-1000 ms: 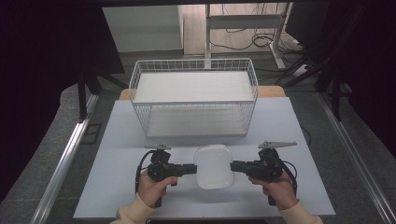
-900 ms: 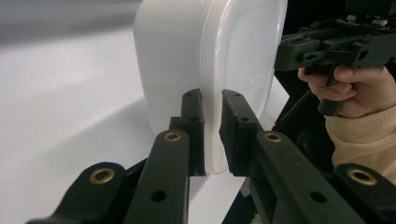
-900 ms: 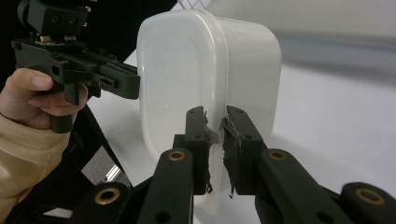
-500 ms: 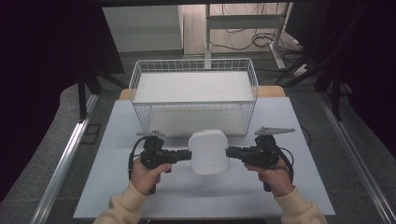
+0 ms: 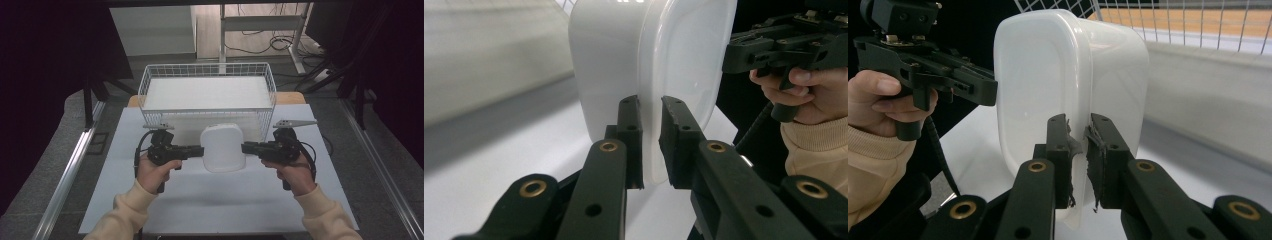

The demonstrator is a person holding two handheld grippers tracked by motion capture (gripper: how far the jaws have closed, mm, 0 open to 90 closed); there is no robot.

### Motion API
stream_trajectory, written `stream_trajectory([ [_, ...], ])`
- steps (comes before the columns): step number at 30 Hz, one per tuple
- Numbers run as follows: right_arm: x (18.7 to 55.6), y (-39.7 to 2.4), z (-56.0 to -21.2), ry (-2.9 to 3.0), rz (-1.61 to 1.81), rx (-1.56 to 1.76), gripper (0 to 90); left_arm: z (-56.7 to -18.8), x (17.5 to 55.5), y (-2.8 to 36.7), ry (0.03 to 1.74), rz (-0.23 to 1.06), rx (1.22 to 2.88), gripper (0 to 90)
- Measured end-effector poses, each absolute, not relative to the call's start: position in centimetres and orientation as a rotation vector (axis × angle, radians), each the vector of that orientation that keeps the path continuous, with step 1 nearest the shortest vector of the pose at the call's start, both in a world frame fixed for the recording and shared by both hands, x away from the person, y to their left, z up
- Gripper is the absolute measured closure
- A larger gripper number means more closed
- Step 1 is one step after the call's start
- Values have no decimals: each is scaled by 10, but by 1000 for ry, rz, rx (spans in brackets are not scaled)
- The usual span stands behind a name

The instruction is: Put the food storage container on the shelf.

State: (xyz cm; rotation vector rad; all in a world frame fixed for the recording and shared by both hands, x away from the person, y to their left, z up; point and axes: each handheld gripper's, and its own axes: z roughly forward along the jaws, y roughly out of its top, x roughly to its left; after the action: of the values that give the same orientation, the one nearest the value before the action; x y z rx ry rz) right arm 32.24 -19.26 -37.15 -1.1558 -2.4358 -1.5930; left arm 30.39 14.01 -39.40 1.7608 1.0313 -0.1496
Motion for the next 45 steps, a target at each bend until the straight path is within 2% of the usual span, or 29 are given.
stream_trajectory([
  [20,355,-178,-317,-2469,-1676,-1131,800,-334,341,153,996,-90,1771,800],
  [35,378,-170,-294,-2442,-1703,-1118,799,-302,363,164,987,-59,1781,801],
  [40,394,-165,-282,-2430,-1698,-1124,799,-290,378,169,992,-51,1780,802],
  [45,424,-157,-274,-2393,-1665,-1162,798,-285,412,178,1026,-94,1761,802],
])
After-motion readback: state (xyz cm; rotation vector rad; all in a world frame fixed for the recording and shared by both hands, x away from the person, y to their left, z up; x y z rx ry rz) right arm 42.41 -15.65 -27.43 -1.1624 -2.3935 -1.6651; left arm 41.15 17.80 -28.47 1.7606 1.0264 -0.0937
